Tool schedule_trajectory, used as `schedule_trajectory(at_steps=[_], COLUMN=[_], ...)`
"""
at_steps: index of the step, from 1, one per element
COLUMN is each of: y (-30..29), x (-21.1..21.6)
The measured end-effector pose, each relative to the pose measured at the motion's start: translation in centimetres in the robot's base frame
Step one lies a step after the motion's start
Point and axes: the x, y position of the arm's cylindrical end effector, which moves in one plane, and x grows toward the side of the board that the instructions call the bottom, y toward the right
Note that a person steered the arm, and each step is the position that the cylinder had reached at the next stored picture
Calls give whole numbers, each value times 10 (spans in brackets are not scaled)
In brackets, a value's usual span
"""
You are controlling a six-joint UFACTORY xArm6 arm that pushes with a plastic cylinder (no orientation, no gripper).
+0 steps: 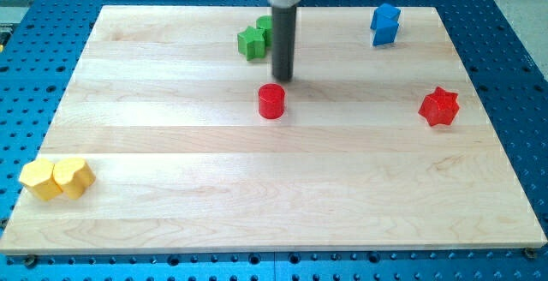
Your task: Seperate the green star from the green circle
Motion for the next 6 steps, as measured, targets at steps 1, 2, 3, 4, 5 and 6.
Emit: schedule_trajectory(at_steps=[1,2,3,4,5,6], y=[42,0,-62,-80,-70,-74], x=[-72,-111,-70,8,23,-18])
